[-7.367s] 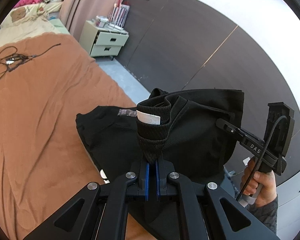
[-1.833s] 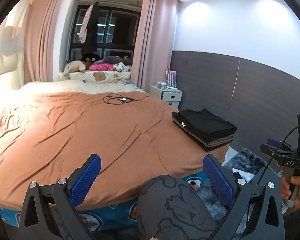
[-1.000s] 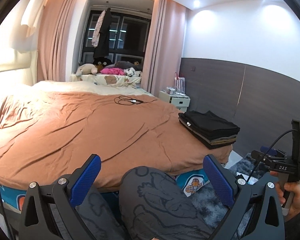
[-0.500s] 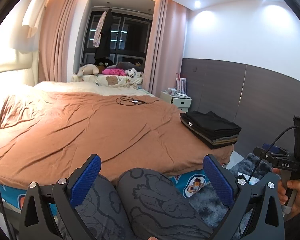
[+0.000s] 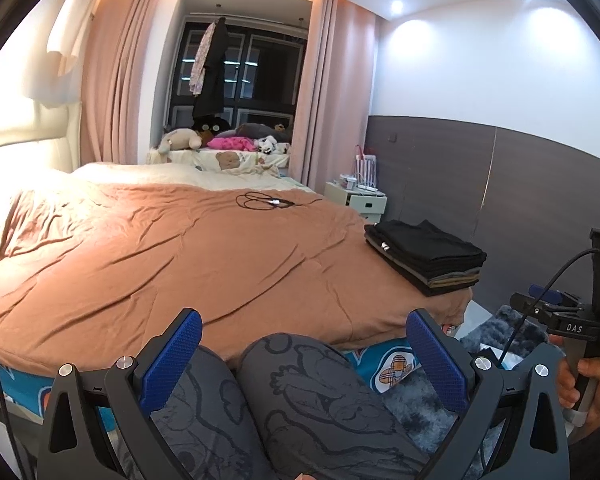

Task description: Fold small clothes

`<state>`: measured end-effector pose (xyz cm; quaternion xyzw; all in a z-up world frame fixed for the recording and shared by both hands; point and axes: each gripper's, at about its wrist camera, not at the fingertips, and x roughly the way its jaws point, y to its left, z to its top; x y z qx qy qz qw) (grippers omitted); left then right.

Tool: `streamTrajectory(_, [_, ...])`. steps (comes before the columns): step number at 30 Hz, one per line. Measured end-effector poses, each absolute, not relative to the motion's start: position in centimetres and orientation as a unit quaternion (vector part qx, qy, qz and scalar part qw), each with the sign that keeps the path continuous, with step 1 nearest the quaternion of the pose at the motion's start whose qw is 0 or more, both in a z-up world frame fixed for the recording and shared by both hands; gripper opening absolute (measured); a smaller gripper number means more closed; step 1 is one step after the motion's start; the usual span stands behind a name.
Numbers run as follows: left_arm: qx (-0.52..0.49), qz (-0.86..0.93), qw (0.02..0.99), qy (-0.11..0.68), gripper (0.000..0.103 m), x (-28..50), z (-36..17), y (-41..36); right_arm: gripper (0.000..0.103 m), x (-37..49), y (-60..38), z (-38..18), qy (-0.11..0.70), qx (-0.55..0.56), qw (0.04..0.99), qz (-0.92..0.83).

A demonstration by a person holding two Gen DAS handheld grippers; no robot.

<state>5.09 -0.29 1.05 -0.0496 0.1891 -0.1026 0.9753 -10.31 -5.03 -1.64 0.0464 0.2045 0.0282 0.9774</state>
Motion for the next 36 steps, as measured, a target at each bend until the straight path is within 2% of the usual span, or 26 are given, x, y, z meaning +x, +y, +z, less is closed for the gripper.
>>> streamTrajectory(36, [-0.042, -0.082, 0.982, 0.167, 0.103, 3.7, 1.5, 0.0, 0.103, -10.2, -5.4, -1.6, 0.203, 0.047, 0.978, 0.026])
